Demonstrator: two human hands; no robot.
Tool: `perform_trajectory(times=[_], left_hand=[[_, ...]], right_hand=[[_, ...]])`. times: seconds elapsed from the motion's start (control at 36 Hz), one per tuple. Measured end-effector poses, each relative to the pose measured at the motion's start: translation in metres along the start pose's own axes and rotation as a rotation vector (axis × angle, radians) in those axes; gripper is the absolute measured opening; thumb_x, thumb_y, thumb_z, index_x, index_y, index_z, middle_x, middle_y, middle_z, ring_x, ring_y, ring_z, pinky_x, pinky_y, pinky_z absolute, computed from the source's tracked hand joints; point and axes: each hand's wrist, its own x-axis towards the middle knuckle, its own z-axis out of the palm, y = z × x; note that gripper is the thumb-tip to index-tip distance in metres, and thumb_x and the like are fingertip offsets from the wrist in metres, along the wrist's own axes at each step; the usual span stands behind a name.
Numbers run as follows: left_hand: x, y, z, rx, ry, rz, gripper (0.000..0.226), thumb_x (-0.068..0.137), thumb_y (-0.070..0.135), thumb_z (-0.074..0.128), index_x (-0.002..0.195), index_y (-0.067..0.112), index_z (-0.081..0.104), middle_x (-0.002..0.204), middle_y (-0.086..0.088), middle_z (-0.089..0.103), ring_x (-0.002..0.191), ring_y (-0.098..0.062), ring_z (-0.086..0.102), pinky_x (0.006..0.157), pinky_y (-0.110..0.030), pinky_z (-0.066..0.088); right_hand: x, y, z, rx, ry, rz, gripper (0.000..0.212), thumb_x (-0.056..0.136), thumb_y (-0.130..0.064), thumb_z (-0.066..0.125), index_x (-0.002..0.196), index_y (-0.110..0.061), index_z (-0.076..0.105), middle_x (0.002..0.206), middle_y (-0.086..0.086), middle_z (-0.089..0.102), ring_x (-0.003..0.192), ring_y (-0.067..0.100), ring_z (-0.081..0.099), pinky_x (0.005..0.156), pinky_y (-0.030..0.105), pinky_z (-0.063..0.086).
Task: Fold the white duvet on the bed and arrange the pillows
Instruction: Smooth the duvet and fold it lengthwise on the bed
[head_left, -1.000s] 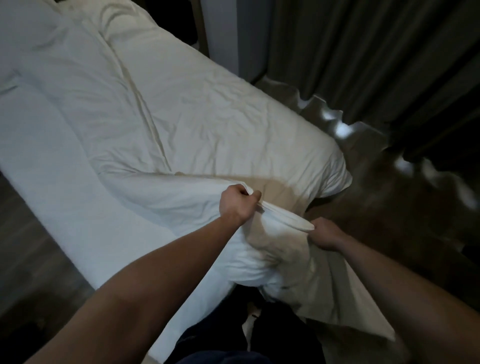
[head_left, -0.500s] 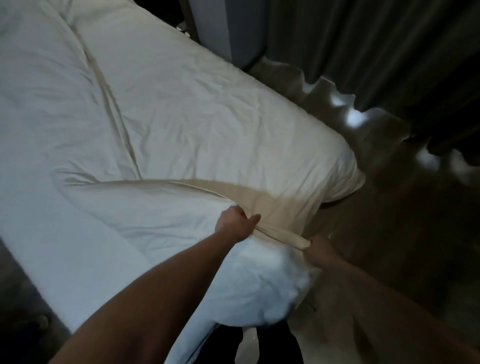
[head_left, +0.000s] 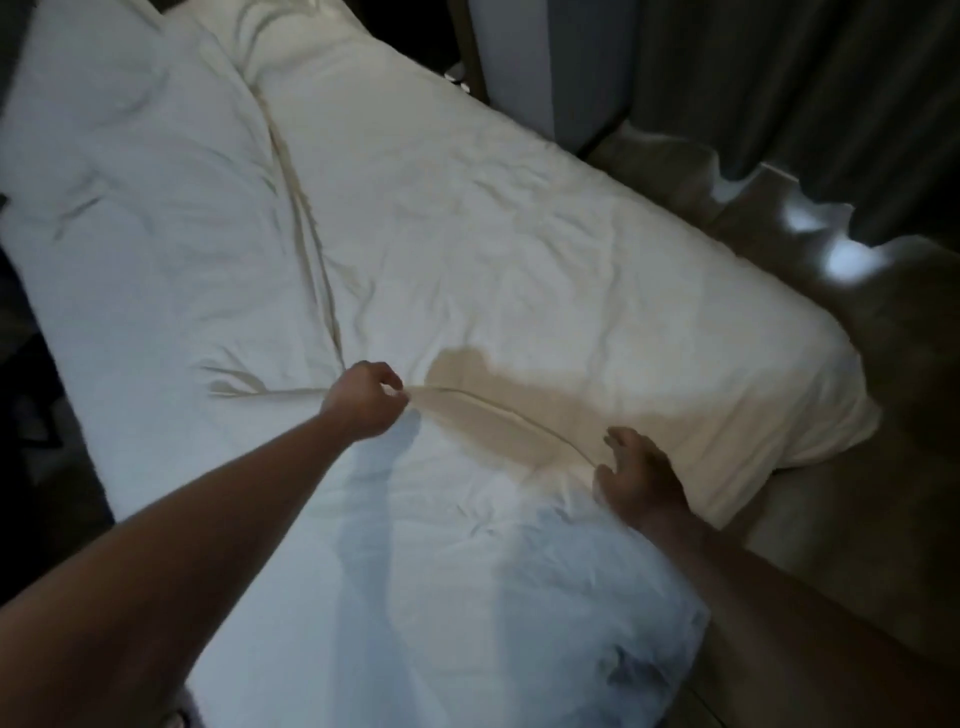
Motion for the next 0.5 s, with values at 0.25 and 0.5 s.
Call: perform_trajectory(times=[0.25,0.5], left_hand=[[0.11,-0.087,0.014,0.041,0.043,-0.403,0.091,0.072,0.062,0.073,0.133,0.001,0.046,0.133,-0.022,0.053,0.121,-0.038,0.053,0.097,-0.041,0.047],[0.148,-0.112,0.054,0.145,-0.259,-0.468,0.065,0.082,0.042,0.073,0.127,-0.001,0.056,0.128,-0.018,0.059,0.114,-0.032,0.06,0.096,-0.037,0.05]], right_hand=[[0.081,-0.064,0.069,0.044,0.02,-0.095,0.052,0.083,-0.028,0.069,0.131,-0.013,0.058,0.126,0.006,0.064,0.118,0.028,0.057,0.1,0.032,0.044],[0.105,-0.067,0.113,-0.093,-0.154,-0.093,0.063,0.081,-0.063,0.065,0.13,-0.025,0.056,0.13,0.006,0.061,0.119,0.027,0.056,0.097,0.032,0.044]])
